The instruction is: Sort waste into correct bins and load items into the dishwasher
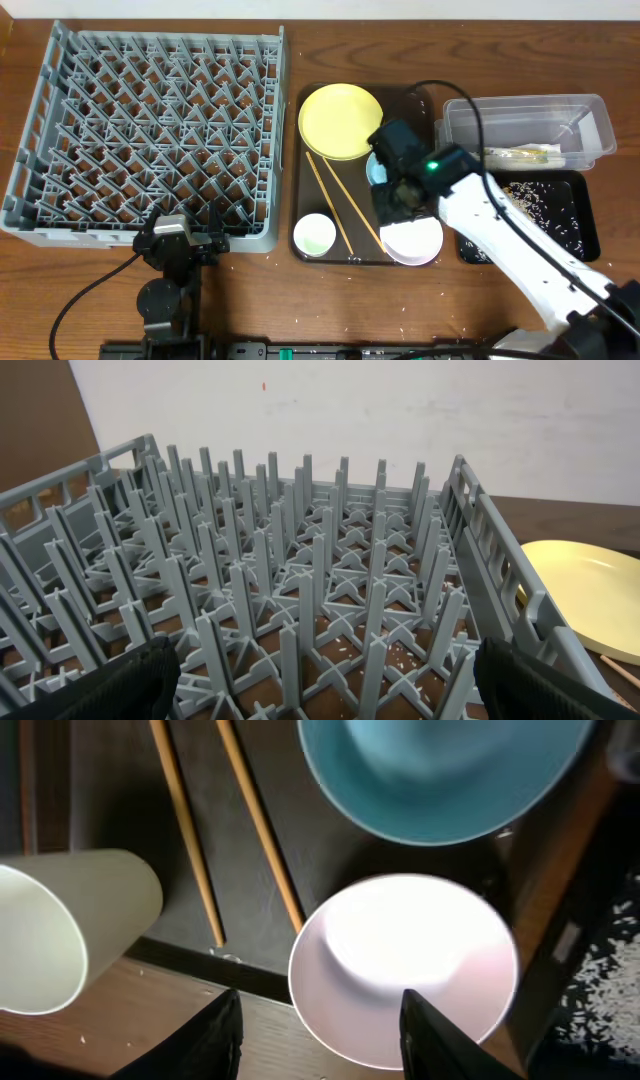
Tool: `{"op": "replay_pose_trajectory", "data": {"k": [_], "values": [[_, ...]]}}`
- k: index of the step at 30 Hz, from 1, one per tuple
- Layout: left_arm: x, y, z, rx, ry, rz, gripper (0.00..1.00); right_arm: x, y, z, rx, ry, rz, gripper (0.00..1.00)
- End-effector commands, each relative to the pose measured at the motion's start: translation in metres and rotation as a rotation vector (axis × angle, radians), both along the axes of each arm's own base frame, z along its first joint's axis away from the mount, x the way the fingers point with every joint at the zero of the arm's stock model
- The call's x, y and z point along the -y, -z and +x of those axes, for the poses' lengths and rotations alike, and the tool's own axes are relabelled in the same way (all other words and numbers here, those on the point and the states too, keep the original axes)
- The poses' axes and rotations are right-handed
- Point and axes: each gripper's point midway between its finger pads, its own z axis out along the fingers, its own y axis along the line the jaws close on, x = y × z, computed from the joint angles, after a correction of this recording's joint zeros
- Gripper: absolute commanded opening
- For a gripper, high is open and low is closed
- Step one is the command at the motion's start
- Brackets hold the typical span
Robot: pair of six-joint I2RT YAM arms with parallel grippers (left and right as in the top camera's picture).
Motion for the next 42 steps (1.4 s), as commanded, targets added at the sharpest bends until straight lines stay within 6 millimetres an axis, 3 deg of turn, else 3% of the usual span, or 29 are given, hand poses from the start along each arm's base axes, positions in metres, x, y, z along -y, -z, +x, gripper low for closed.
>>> {"op": "replay_pose_trajectory", "data": {"k": [1, 6, 9, 11, 15, 17, 21, 23, 24, 29, 33, 38, 42], "values": [[0.001, 0.016, -0.001, -0.051, 0.005, 0.009, 0.94, 0.012, 0.0, 0.009, 0.031, 0.031, -0.06, 0.48], [0.001, 0.016, -0.001, -0.051, 0.005, 0.009, 0.94, 0.047, -0.011, 0.033, 0.126, 0.226, -0.124, 0.45], [0.001, 0.016, -0.001, -0.051, 0.005, 0.009, 0.94, 0.062, -0.037, 0.051, 0.209, 0.303, -0.068, 0.43], [0.001, 0.016, -0.001, -0.051, 0.005, 0.009, 0.94, 0.067, -0.058, 0.062, 0.274, 0.331, -0.005, 0.53], [0.001, 0.016, -0.001, -0.05, 0.005, 0.009, 0.94, 0.034, -0.093, 0.076, 0.355, 0.198, 0.243, 0.57], [0.001, 0.016, -0.001, -0.051, 0.005, 0.009, 0.94, 0.014, -0.097, 0.076, 0.346, 0.152, 0.322, 0.57], [0.001, 0.016, -0.001, -0.051, 0.005, 0.009, 0.94, -0.026, -0.078, 0.066, 0.261, 0.055, 0.371, 0.57], [0.001, 0.016, -0.001, -0.051, 0.005, 0.009, 0.94, -0.049, -0.058, 0.055, 0.192, -0.002, 0.369, 0.57], [0.001, 0.016, -0.001, -0.051, 0.005, 0.009, 0.94, -0.068, -0.035, 0.045, 0.125, -0.049, 0.343, 0.57], [0.001, 0.016, -0.001, -0.051, 0.005, 0.009, 0.94, -0.101, 0.013, 0.019, -0.035, -0.141, 0.321, 0.57], [0.001, 0.016, -0.001, -0.051, 0.005, 0.009, 0.94, -0.109, 0.027, 0.01, -0.09, -0.178, 0.324, 0.56], [0.001, 0.016, -0.001, -0.051, 0.005, 0.009, 0.94, -0.111, 0.029, 0.008, -0.094, -0.2, 0.328, 0.57], [0.001, 0.016, -0.001, -0.051, 0.005, 0.009, 0.94, -0.111, 0.03, -0.005, -0.126, -0.259, 0.316, 0.57]]}}
